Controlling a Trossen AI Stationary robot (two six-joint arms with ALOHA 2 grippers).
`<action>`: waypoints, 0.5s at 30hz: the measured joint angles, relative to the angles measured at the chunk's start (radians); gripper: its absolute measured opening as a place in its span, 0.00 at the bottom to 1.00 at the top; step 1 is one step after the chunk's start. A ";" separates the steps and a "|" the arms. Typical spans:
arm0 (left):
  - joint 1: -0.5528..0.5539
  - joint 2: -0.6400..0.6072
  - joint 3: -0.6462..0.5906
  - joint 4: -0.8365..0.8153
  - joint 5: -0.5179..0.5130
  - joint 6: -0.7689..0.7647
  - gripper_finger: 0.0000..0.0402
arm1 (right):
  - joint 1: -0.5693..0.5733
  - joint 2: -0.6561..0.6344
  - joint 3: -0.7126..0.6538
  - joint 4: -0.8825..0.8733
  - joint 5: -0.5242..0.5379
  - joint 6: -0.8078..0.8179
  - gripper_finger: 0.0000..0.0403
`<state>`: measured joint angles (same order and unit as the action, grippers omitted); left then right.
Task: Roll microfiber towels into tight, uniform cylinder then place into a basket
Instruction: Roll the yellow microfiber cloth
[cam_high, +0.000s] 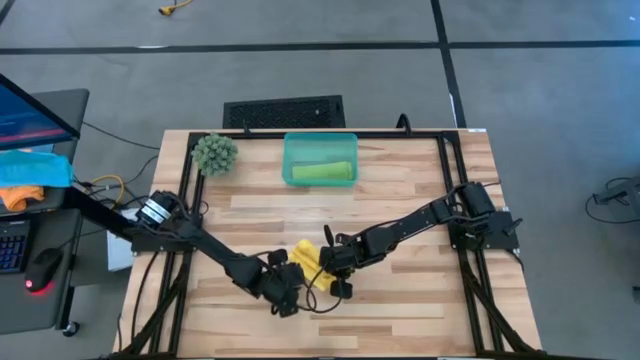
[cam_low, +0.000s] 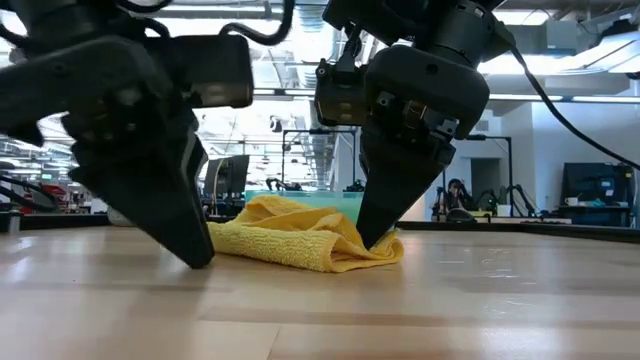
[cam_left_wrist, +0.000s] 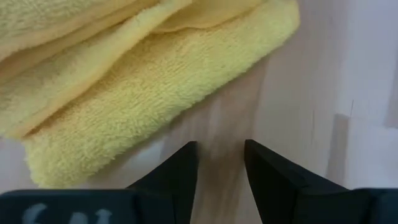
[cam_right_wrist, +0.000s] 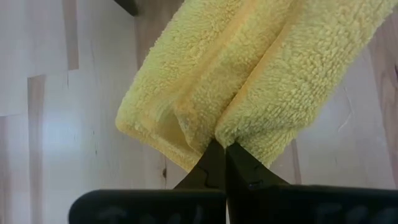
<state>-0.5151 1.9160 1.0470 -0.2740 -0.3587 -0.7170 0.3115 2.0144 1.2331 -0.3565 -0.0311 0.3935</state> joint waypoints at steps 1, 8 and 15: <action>0.010 0.005 0.000 0.003 0.003 -0.001 0.32 | 0.000 0.000 0.000 0.000 0.000 0.000 0.01; 0.023 0.013 -0.001 0.058 -0.106 0.016 0.32 | 0.001 0.000 0.000 0.000 0.002 0.000 0.01; 0.056 0.019 -0.005 0.072 -0.243 0.027 0.32 | 0.000 0.000 0.000 0.000 0.001 0.000 0.01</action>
<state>-0.4593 1.9350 1.0416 -0.2020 -0.6020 -0.6896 0.3119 2.0144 1.2331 -0.3569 -0.0299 0.3935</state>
